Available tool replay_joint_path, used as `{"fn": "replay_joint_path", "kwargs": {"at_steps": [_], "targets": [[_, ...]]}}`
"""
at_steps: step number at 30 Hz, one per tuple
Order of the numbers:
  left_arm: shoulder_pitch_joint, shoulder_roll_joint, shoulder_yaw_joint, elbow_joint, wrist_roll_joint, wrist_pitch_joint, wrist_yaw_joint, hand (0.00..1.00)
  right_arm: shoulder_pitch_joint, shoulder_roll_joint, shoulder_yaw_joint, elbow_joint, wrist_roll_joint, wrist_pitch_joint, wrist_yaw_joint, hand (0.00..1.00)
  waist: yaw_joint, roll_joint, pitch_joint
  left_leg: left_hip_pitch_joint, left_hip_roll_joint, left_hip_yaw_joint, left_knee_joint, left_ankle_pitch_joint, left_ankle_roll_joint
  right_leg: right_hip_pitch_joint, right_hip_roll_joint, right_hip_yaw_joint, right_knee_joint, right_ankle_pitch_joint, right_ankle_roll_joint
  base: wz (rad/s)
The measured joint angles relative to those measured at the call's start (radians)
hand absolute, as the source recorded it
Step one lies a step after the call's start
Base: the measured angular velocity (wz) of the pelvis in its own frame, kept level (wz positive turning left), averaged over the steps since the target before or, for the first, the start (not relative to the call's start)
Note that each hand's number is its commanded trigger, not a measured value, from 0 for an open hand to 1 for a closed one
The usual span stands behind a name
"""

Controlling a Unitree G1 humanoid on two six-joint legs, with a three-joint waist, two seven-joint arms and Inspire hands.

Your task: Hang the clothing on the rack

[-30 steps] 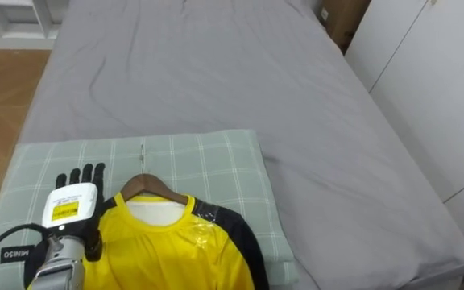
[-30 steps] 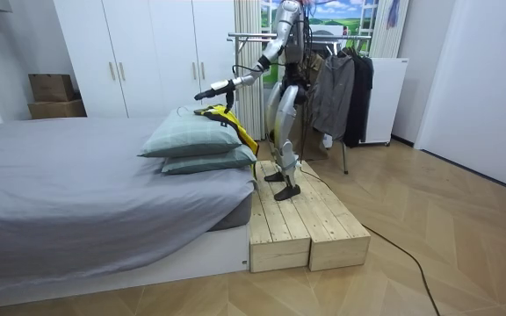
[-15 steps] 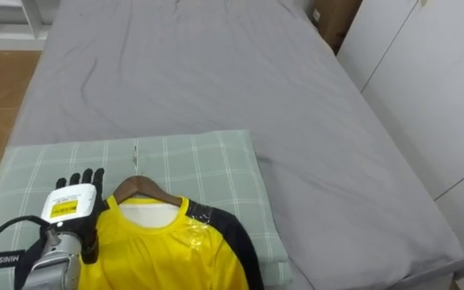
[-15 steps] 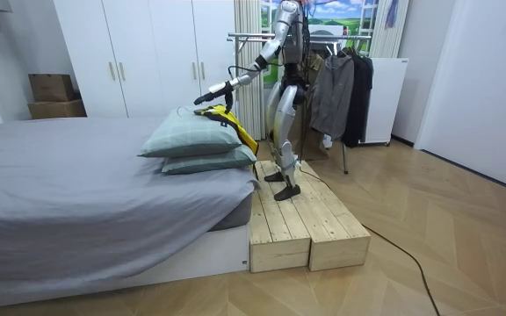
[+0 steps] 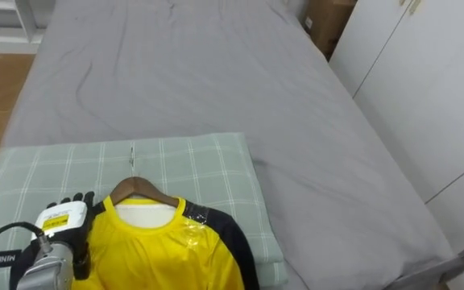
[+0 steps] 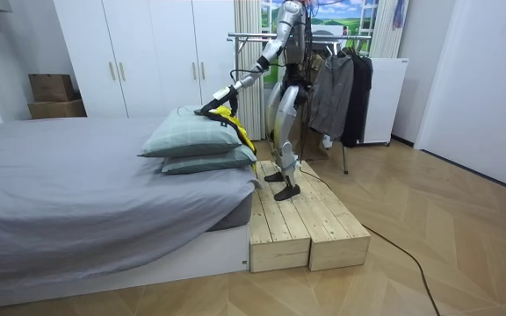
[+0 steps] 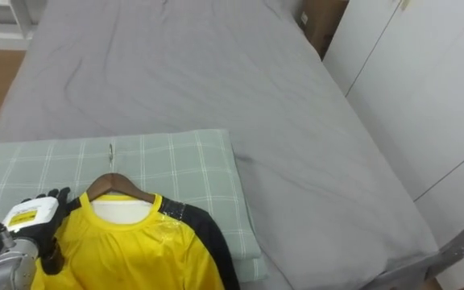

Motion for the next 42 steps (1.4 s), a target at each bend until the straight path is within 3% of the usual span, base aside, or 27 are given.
{"fn": "replay_joint_path", "kwargs": {"at_steps": [11,17,26,27,28,29,30,31,38,42], "targets": [[-0.011,0.005,0.0,0.032,0.0,0.0,-0.035,0.0,0.006,0.003,0.0,0.001,0.0,0.0,0.022,0.0,0.001,-0.013,-0.0002,-0.008,0.013,0.001,0.007,-0.007,-0.004,-0.004,0.008,0.002,-0.005,0.001,-0.001,-0.01],[-0.015,0.027,0.006,0.032,0.0,-0.001,-0.055,0.0,0.011,0.004,0.0,0.0,0.0,0.0,0.025,0.0,0.005,-0.027,-0.0066,-0.013,0.016,0.001,0.012,-0.01,-0.007,-0.01,0.015,0.006,-0.005,0.003,-0.005,-0.01],[-0.017,0.029,0.011,0.032,0.0,-0.002,-0.056,0.0,0.013,0.01,0.001,0.001,0.002,0.0,0.035,0.0,0.006,-0.034,-0.006,-0.01,0.016,0.001,0.012,-0.01,-0.007,-0.007,0.014,0.006,-0.007,0.003,-0.005,0.0],[-0.017,0.029,0.011,0.032,0.0,-0.002,-0.056,0.03,0.014,0.01,0.001,0.001,0.002,0.0,0.035,0.0,0.006,-0.033,-0.0056,-0.01,0.016,0.001,0.012,-0.01,-0.007,-0.007,0.014,0.006,-0.007,0.003,-0.005,0.0],[-0.017,0.029,0.011,0.032,0.0,-0.002,-0.056,0.27,0.014,0.01,0.001,0.001,0.002,0.0,0.036,0.0,0.006,-0.033,-0.0054,-0.01,0.016,0.001,0.012,-0.01,-0.007,-0.007,0.014,0.006,-0.007,0.003,-0.005,0.0],[-0.017,0.029,0.011,0.032,0.0,-0.002,-0.056,0.62,0.015,0.01,0.002,0.001,0.002,0.0,0.036,0.0,0.006,-0.033,-0.0052,-0.01,0.016,0.001,0.012,-0.01,-0.007,-0.007,0.015,0.006,-0.007,0.003,-0.005,0.0],[-0.017,0.03,0.011,0.032,0.0,-0.002,-0.056,0.68,0.017,0.01,0.001,0.0,0.002,0.0,0.036,0.0,0.006,-0.033,-0.005,-0.01,0.016,0.001,0.011,-0.01,-0.007,-0.007,0.015,0.006,-0.007,0.003,-0.005,0.0],[-0.017,0.03,0.011,0.032,0.0,-0.002,-0.056,1.0,0.018,0.01,0.001,0.0,0.002,0.0,0.036,0.0,0.006,-0.032,-0.0049,-0.01,0.016,0.001,0.011,-0.01,-0.007,-0.007,0.015,0.006,-0.007,0.003,-0.005,0.0],[-0.047,0.044,0.013,0.03,0.0,-0.002,-0.04,1.0,0.021,0.01,0.001,0.0,0.002,0.0,0.038,0.0,0.007,-0.03,-0.0032,-0.008,0.016,0.001,0.01,-0.011,-0.008,-0.006,0.015,0.006,-0.008,0.003,-0.005,0.0],[-0.051,0.046,0.013,0.03,0.0,-0.002,-0.029,1.0,0.022,0.01,0.001,0.001,0.002,0.0,0.038,0.0,0.005,-0.019,0.0046,-0.001,0.015,0.002,0.002,-0.011,-0.008,0.006,0.015,0.005,-0.022,0.006,-0.004,0.0]]}}
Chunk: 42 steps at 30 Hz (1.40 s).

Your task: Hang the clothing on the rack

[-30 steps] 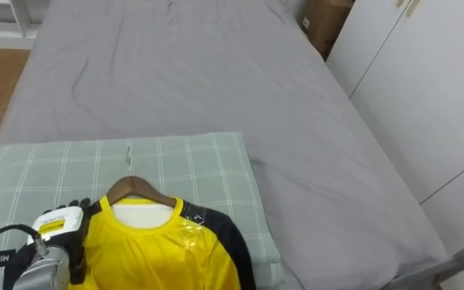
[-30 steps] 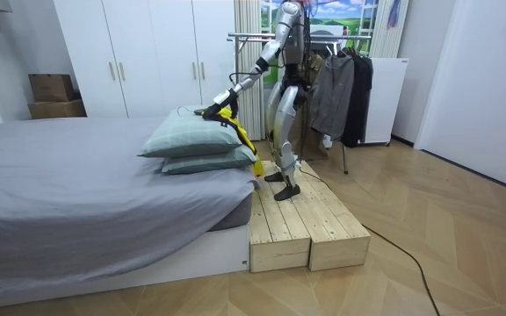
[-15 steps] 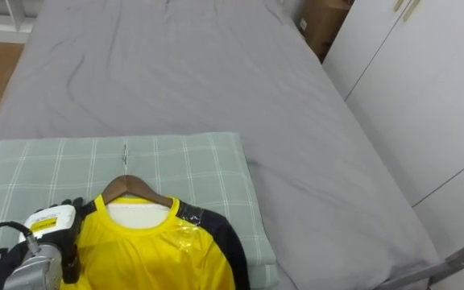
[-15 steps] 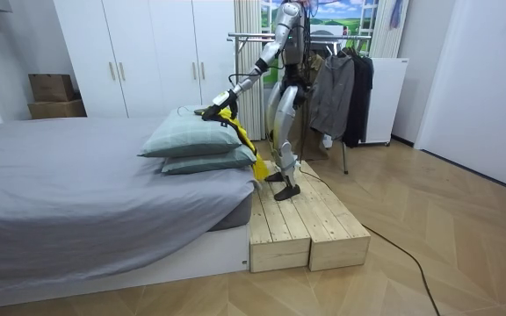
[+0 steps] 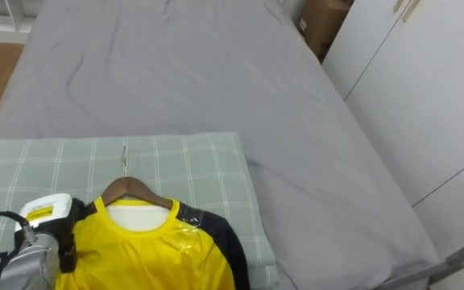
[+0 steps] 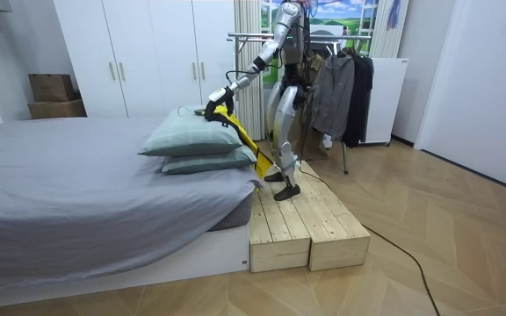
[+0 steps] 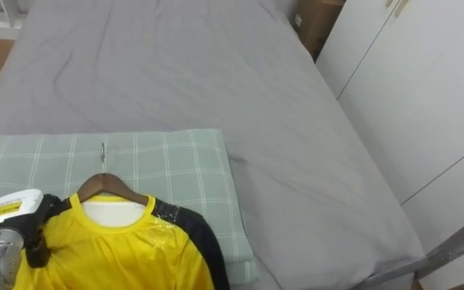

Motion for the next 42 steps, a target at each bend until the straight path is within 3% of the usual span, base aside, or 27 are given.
{"fn": "replay_joint_path", "kwargs": {"at_steps": [17,26,31,36,38,39,42], "targets": [[0.0,-0.006,-0.004,0.013,-0.017,0.008,0.004,1.0,-0.001,0.001,0.0,-0.014,0.004,-0.002,-0.022,0.0,0.003,0.007,0.0025,0.032,-0.001,0.006,-0.012,-0.002,-0.003,0.036,0.002,0.002,-0.022,0.003,0.003,0.0],[0.0,-0.022,-0.004,0.014,-0.023,-0.003,0.002,1.0,-0.009,0.0,0.011,-0.017,0.003,-0.004,-0.041,0.0,0.025,0.028,0.0004,0.058,-0.015,0.014,-0.035,0.002,-0.005,0.054,-0.002,0.009,-0.031,0.004,0.003,-0.02],[0.0,-0.022,-0.002,0.019,-0.097,-0.01,0.002,1.0,-0.014,0.0,0.007,-0.019,-0.001,-0.02,-0.049,0.0,0.026,0.034,-0.0006,0.061,-0.019,0.015,-0.04,0.002,-0.005,0.058,-0.004,0.008,-0.04,0.006,0.006,0.0],[0.01,-0.028,0.0,0.02,-0.142,-0.035,0.002,1.0,-0.013,0.0,0.007,-0.02,-0.001,-0.024,-0.082,0.0,0.05,0.054,-0.0058,0.091,-0.023,0.043,-0.069,0.002,-0.006,0.07,-0.004,0.03,-0.056,0.009,0.011,-0.11],[0.019,-0.031,0.0,0.02,-0.159,-0.047,0.002,1.0,-0.013,-0.004,0.007,-0.02,-0.001,-0.03,-0.084,0.0,0.052,0.072,-0.0068,0.107,-0.027,0.047,-0.071,0.003,-0.007,0.085,-0.004,0.036,-0.066,0.01,0.013,-0.05],[0.021,-0.037,0.0,0.019,-0.161,-0.054,0.002,1.0,-0.013,-0.006,0.007,-0.019,-0.002,-0.037,-0.089,0.0,0.052,0.082,-0.0114,0.121,-0.033,0.047,-0.085,0.004,-0.009,0.097,-0.006,0.037,-0.071,0.012,0.016,0.0],[0.042,-0.051,0.0,-0.001,-0.183,-0.076,0.004,1.0,-0.013,-0.007,0.007,-0.018,-0.004,-0.065,-0.092,0.0,0.049,0.102,-0.0126,0.174,-0.057,0.053,-0.134,0.018,-0.008,0.138,-0.02,0.038,-0.091,0.011,0.021,0.04]]}}
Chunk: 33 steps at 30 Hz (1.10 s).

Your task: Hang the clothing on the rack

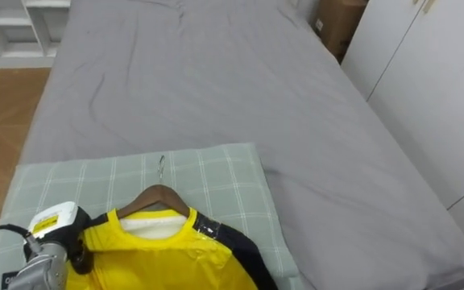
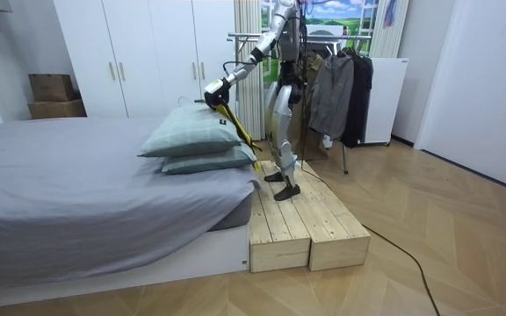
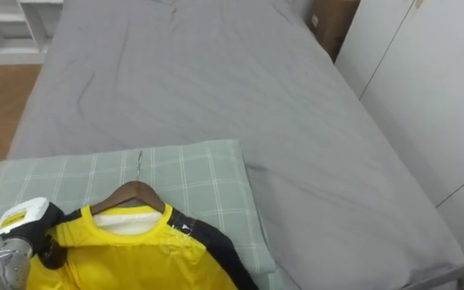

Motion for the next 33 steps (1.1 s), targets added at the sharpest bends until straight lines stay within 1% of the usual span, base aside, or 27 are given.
{"fn": "replay_joint_path", "kwargs": {"at_steps": [1,3,4,6,10,12,17,19,20,21,25,27,29,30,32,33], "targets": [[0.004,-0.002,0.0,-0.011,0.0,-0.004,0.0,1.0,0.0,0.0,0.0,0.0,0.0,-0.004,0.0,0.0,0.001,0.001,-0.0001,0.008,-0.006,0.0,-0.01,0.004,0.001,0.006,-0.003,0.0,-0.005,0.001,0.001,0.13],[0.031,-0.005,0.001,-0.059,-0.004,-0.022,0.006,1.0,-0.001,0.0,-0.002,0.001,0.001,-0.023,0.0,0.0,0.003,0.005,-0.0034,0.034,-0.026,0.0,-0.053,0.023,0.001,0.025,-0.013,-0.002,-0.031,0.003,0.006,0.11],[0.041,-0.006,0.004,-0.071,-0.004,-0.026,0.01,1.0,-0.002,0.0,-0.007,0.002,0.0,-0.026,0.0,0.0,0.003,0.006,-0.0032,0.043,-0.03,0.0,-0.062,0.025,0.001,0.032,-0.014,-0.002,-0.035,0.004,0.007,0.06],[0.074,-0.011,0.01,-0.106,-0.01,-0.035,0.027,1.0,-0.004,0.0,-0.034,0.007,-0.002,-0.033,-0.002,0.0,0.004,0.011,-0.006,0.063,-0.033,-0.002,-0.072,0.026,0.0,0.058,-0.014,-0.006,-0.048,0.006,0.009,0.05],[0.131,-0.014,0.017,-0.18,-0.035,-0.043,0.065,1.0,-0.023,-0.005,-0.039,0.008,-0.04,-0.034,-0.019,0.0,0.009,0.016,-0.0062,0.089,-0.041,0.0,-0.096,0.027,-0.001,0.08,-0.016,-0.001,-0.065,0.008,0.013,0.0],[0.176,-0.025,0.027,-0.245,-0.031,-0.043,0.087,1.0,-0.033,-0.008,-0.039,0.01,-0.069,-0.035,-0.02,0.0,0.009,0.018,-0.006,0.108,-0.048,-0.001,-0.108,0.029,-0.001,0.1,-0.019,-0.002,-0.074,0.007,0.015,0.02],[0.205,-0.06,0.028,-0.317,-0.031,-0.046,0.133,1.0,-0.06,-0.009,-0.047,0.012,-0.072,-0.035,-0.019,0.0,0.028,0.024,-0.0051,0.131,-0.058,-0.01,-0.125,0.029,-0.001,0.126,-0.026,-0.016,-0.087,0.006,0.024,0.08],[0.223,-0.072,0.028,-0.36,-0.032,-0.047,0.153,1.0,-0.08,-0.01,-0.057,0.024,-0.073,-0.035,-0.019,0.0,0.03,0.027,-0.0052,0.136,-0.068,-0.012,-0.141,0.036,0.003,0.128,-0.033,-0.019,-0.089,0.004,0.026,0.11],[0.235,-0.076,0.028,-0.38,-0.032,-0.055,0.163,1.0,-0.095,-0.01,-0.057,0.035,-0.073,-0.035,-0.019,0.0,0.032,0.027,-0.0052,0.139,-0.074,-0.019,-0.147,0.039,0.004,0.132,-0.036,-0.023,-0.09,0.003,0.029,0.17],[0.245,-0.078,0.028,-0.395,-0.028,-0.066,0.166,1.0,-0.108,-0.009,-0.057,0.042,-0.073,-0.035,-0.016,0.0,0.031,0.027,-0.0054,0.144,-0.078,-0.029,-0.153,0.04,0.004,0.145,-0.038,-0.032,-0.099,0.002,0.03,0.18],[0.261,-0.083,0.028,-0.437,0.007,-0.087,0.172,1.0,-0.123,-0.009,-0.069,0.044,-0.071,-0.036,-0.011,0.0,0.042,0.026,-0.0058,0.156,-0.086,-0.045,-0.157,0.041,0.004,0.168,-0.042,-0.051,-0.115,0.0,0.034,0.17],[0.266,-0.085,0.028,-0.459,0.014,-0.104,0.172,1.0,-0.129,-0.009,-0.076,0.046,-0.068,-0.037,-0.011,0.0,0.046,0.023,-0.0071,0.156,-0.09,-0.065,-0.159,0.041,0.004,0.179,-0.044,-0.068,-0.121,-0.001,0.036,0.2],[0.278,-0.085,0.028,-0.488,0.015,-0.116,0.172,1.0,-0.132,-0.011,-0.077,0.049,-0.057,-0.044,-0.011,0.0,0.06,0.023,-0.0073,0.155,-0.091,-0.071,-0.161,0.041,0.004,0.179,-0.043,-0.072,-0.123,-0.001,0.036,0.09],[0.28,-0.085,0.028,-0.497,0.015,-0.123,0.173,1.0,-0.135,-0.011,-0.077,0.051,-0.042,-0.045,-0.011,0.0,0.061,0.023,-0.0074,0.15,-0.094,-0.083,-0.161,0.041,0.004,0.179,-0.043,-0.076,-0.125,-0.002,0.037,0.11],[0.281,-0.085,0.028,-0.514,0.019,-0.124,0.174,1.0,-0.14,-0.011,-0.077,0.051,-0.033,-0.045,-0.011,0.0,0.066,0.023,-0.0074,0.145,-0.096,-0.087,-0.161,0.041,0.004,0.179,-0.044,-0.08,-0.131,-0.002,0.037,0.09],[0.281,-0.085,0.028,-0.517,0.028,-0.131,0.178,1.0,-0.14,-0.012,-0.077,0.051,-0.033,-0.045,-0.011,0.0,0.07,0.024,-0.0076,0.146,-0.097,-0.09,-0.162,0.041,0.004,0.182,-0.044,-0.081,-0.134,-0.002,0.037,0.0]]}}
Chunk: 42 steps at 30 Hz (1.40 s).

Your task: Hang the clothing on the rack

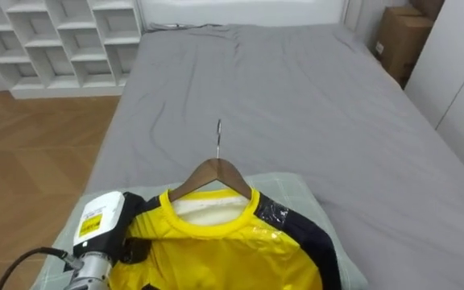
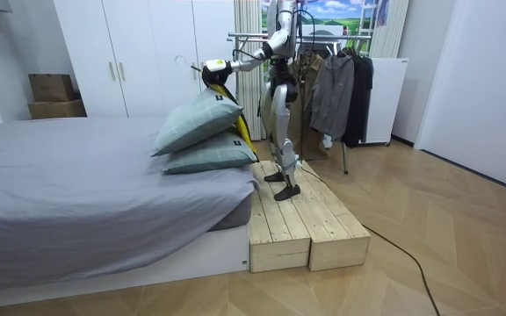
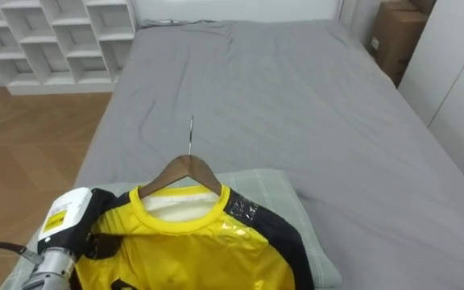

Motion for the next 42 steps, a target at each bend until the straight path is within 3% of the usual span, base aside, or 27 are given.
{"fn": "replay_joint_path", "kwargs": {"at_steps": [6,9,11,16,26,32,35,42], "targets": [[0.001,0.0,-0.001,0.0,0.006,-0.046,0.042,1.0,0.001,-0.007,-0.004,0.0,-0.004,-0.006,0.0,0.0,0.012,0.008,-0.0005,0.002,-0.004,-0.032,0.0,0.0,0.0,0.011,-0.001,-0.018,-0.004,0.0,0.0,0.07],[0.009,0.0,-0.001,0.0,0.02,-0.053,0.064,1.0,-0.003,-0.014,-0.03,0.008,-0.002,-0.013,0.0,0.0,0.018,0.02,-0.002,0.006,-0.005,-0.03,-0.004,0.0,0.0,0.012,-0.001,-0.016,-0.004,0.0,0.0,-0.02],[0.032,0.0,-0.001,-0.004,0.04,-0.054,0.083,1.0,-0.011,-0.022,-0.043,0.037,0.0,-0.014,0.0,0.0,0.019,0.032,-0.0078,0.02,-0.005,-0.026,-0.011,0.0,-0.001,0.019,-0.001,-0.015,-0.004,0.0,0.0,-0.06],[0.047,0.0,-0.001,-0.04,0.099,-0.057,0.111,1.0,-0.002,-0.026,-0.074,0.045,0.001,-0.014,-0.006,0.0,0.032,0.034,-0.0088,0.033,-0.007,-0.027,-0.017,0.004,-0.006,0.031,0.0,-0.01,-0.007,0.0,0.001,0.0],[0.096,0.001,0.002,-0.091,0.138,-0.063,0.198,1.0,-0.002,-0.03,-0.103,0.068,-0.041,-0.009,-0.094,0.0,0.043,0.007,-0.0137,0.043,-0.008,-0.03,-0.022,0.005,-0.005,0.047,0.003,-0.011,-0.021,0.0,0.001,0.0],[0.098,0.002,0.046,-0.143,0.133,-0.087,0.402,1.0,-0.012,-0.03,-0.107,0.075,-0.056,-0.009,-0.187,0.0,0.046,0.002,-0.0135,0.067,-0.016,-0.027,-0.049,0.011,-0.008,0.059,0.004,-0.003,-0.027,-0.001,0.001,-0.01],[0.119,0.002,0.066,-0.177,0.132,-0.087,0.45,1.0,-0.007,-0.03,-0.108,0.075,-0.064,-0.008,-0.254,0.0,0.047,0.003,-0.0184,0.073,-0.019,-0.023,-0.053,0.011,-0.008,0.063,0.001,-0.002,-0.038,-0.001,0.003,0.0],[0.165,0.001,0.069,-0.193,0.115,-0.062,0.503,1.0,-0.019,-0.03,-0.157,0.073,-0.083,-0.008,-0.431,0.0,0.044,-0.014,-0.0111,0.085,-0.022,-0.024,-0.062,0.012,-0.008,0.073,0.006,-0.002,-0.04,-0.003,0.007,0.0]]}}
